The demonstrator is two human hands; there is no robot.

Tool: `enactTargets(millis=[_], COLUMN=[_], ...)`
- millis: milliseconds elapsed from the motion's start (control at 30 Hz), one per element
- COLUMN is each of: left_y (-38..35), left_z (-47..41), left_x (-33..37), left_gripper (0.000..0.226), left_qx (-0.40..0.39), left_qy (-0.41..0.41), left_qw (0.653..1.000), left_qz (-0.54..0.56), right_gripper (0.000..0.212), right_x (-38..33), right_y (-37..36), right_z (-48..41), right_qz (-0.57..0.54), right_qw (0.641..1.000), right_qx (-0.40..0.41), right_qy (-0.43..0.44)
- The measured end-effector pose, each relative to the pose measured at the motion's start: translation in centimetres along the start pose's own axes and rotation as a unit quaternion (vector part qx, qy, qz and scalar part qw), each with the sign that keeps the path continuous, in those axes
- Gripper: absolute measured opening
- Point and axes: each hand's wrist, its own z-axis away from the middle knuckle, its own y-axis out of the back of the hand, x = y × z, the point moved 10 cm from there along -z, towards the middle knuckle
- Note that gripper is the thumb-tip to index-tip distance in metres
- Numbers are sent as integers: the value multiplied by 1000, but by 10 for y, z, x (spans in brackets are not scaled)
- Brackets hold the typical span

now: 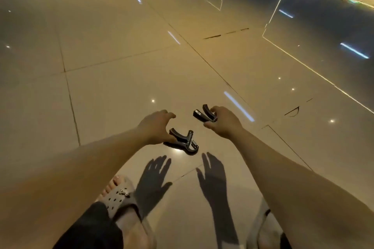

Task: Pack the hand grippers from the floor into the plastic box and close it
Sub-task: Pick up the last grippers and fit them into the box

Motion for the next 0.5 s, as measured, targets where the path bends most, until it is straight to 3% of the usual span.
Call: enactTargets(millis=[233, 500], left_y=[-85, -138], left_z=[-86, -117], left_x=[-28, -56], left_gripper=[109, 93], left_qx=[-42, -42], left_qy=[-23, -72], left_qw=[999, 996], left_qz=[-5, -26], right_gripper=[73, 80], right_x=[55, 91], right_y=[-48, -114], right_z=[-98, -161], right_qz=[32, 61], right_qw=[999, 996], right_qx=[-28, -60], right_qy=[-1, -15])
